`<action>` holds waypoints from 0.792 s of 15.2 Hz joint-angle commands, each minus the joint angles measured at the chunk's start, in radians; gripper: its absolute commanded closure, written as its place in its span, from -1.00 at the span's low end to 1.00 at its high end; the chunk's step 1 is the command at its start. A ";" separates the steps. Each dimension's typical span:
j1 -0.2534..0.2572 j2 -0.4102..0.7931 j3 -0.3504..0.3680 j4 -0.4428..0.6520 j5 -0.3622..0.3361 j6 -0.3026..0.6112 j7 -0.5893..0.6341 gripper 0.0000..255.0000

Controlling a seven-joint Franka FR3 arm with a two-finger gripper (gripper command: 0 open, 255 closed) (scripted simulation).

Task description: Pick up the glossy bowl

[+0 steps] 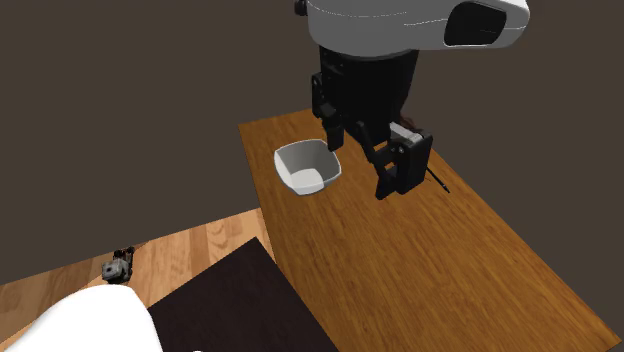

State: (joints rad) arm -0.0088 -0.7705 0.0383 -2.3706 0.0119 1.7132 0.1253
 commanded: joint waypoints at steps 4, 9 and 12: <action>0.011 0.022 0.025 -0.071 0.034 0.095 0.041 -1.00; 0.033 0.091 0.072 -0.166 0.092 0.265 0.106 -1.00; 0.048 0.152 0.101 -0.206 0.127 0.373 0.142 -1.00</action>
State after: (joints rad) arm 0.0364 -0.6360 0.1349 -2.5618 0.1294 2.0497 0.2600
